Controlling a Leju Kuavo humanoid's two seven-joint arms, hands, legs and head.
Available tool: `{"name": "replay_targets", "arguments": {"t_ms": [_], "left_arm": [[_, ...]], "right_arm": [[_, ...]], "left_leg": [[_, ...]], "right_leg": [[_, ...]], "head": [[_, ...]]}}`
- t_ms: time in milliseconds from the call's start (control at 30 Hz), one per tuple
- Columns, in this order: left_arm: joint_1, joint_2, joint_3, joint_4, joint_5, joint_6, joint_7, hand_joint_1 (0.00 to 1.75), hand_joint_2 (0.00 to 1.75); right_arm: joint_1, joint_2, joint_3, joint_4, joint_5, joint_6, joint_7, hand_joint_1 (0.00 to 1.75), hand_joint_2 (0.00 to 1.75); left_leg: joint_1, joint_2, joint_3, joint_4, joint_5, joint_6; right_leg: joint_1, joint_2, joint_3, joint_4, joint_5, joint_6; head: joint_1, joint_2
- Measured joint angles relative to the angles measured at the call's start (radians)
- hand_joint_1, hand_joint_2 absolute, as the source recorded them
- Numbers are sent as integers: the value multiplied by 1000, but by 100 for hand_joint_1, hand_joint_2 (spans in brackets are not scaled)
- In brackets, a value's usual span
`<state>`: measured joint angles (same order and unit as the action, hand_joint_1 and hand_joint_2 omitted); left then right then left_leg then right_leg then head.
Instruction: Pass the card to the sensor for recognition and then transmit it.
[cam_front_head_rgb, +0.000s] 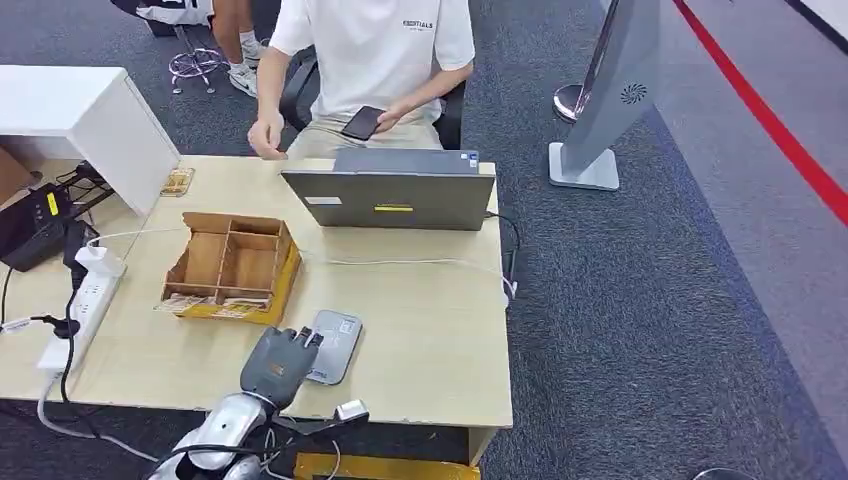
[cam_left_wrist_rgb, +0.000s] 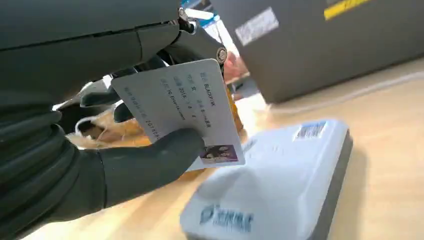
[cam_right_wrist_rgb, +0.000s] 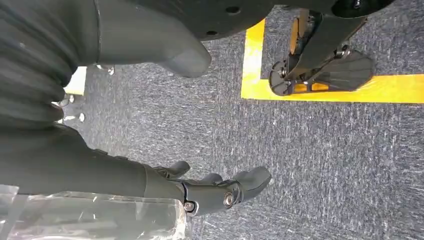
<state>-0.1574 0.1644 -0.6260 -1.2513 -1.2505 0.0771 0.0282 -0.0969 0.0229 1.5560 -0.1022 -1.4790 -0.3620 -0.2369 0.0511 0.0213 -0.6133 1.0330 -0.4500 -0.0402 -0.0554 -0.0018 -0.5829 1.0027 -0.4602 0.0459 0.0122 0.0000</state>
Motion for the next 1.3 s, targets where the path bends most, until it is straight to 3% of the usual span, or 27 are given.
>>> {"name": "replay_targets", "arguments": {"t_ms": [300,467,600,733,900,1000,1133,1300], "left_arm": [[-19,0,0,56,0,-36,31,175,175],[-24,0,0,53,-7,35,22,175,175],[-48,7,17,-63,-22,92,19,175,175],[-121,25,45,-190,-24,95,20,175,175],[-266,69,117,-271,24,35,34,175,175],[-375,114,177,-254,16,4,77,175,175],[-518,182,247,-144,-2,-17,98,175,175],[-559,243,309,-27,-8,7,106,175,175]], "right_arm": [[-2,0,0,0,15,0,-4,0,175],[-2,0,0,0,11,0,-16,0,175],[2,0,0,0,-6,0,-19,0,175],[3,0,0,-1,-4,0,-26,0,175],[4,0,0,0,1,0,-29,0,175],[5,0,0,-1,13,0,-38,0,175],[3,0,0,-3,19,0,-38,0,175],[6,0,0,-4,34,0,-11,0,175]], "left_leg": [[0,-1,1,0,0,0],[0,-1,1,0,1,0],[0,-3,-1,0,2,1],[0,-3,-1,0,2,1],[0,-3,-1,0,2,0],[0,-3,-1,0,4,0],[0,-3,-1,0,4,-1],[0,-3,-1,0,4,-1]], "right_leg": [[0,-1,1,0,0,0],[0,-1,1,0,0,0],[0,-4,0,0,0,0],[0,-4,0,0,0,0],[0,-4,0,1,1,0],[0,-3,-1,1,1,0],[0,-3,0,1,1,-1],[0,-2,-1,1,1,-1]], "head": [[0,0],[0,0],[0,0],[0,0],[1,0],[0,0],[1,0],[0,0]]}}
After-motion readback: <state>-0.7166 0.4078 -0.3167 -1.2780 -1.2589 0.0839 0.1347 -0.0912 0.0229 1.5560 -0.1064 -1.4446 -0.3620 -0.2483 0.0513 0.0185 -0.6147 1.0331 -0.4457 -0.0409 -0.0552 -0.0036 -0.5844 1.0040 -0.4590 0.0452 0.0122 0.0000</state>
